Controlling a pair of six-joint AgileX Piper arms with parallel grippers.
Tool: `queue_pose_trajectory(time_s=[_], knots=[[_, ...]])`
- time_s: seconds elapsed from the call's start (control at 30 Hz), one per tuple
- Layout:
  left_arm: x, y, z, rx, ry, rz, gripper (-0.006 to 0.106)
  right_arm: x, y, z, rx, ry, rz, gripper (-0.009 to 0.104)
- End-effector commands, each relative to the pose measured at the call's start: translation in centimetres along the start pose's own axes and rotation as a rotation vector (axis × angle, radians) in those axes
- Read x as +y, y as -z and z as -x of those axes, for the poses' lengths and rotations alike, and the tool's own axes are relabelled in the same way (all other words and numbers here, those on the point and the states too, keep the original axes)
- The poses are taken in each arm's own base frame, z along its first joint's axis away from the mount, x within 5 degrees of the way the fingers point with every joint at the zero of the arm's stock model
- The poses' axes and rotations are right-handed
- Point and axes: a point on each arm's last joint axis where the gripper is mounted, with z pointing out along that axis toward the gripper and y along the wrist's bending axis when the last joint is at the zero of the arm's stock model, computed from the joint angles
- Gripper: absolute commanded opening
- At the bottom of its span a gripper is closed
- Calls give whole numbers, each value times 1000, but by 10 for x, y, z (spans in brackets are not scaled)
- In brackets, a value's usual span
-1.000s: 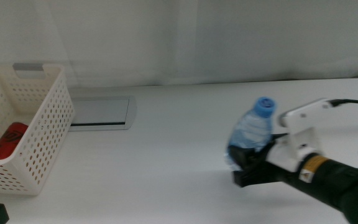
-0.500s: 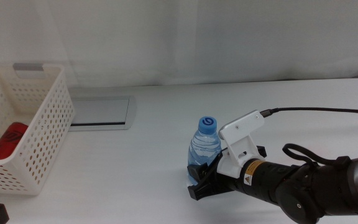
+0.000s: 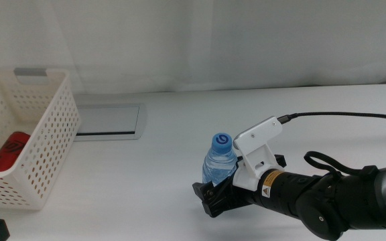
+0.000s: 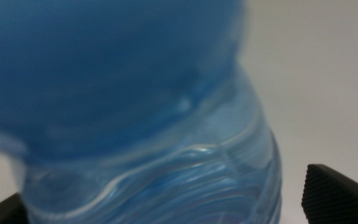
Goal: Use arms to grab the bottles and put them into the dustbin to the left of the table.
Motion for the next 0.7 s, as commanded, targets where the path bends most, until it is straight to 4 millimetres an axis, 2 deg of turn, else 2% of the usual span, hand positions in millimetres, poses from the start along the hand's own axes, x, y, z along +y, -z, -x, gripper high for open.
queue_pose_trajectory(time_s=[0.0, 0.13, 0.23, 0.33, 0.47, 0.67], knots=[[-1, -2, -1, 6, 10, -9, -2, 2, 3, 4, 1, 18, 6, 103], [-1, -2, -1, 6, 10, -9, 4, 3, 27, 24, -45, 55, 17, 103], [-1, -2, -1, 6, 10, -9, 20, 5, 47, 39, -80, 84, 24, 103], [-1, -2, -1, 6, 10, -9, 47, 6, 72, 52, -115, 121, 31, 103], [-3, -2, -1, 7, -2, -39, 94, 3, 110, 68, -158, 120, 34, 103], [-10, -1, -4, 33, -68, -115, 93, -13, 169, 82, -224, 89, -5, 103]])
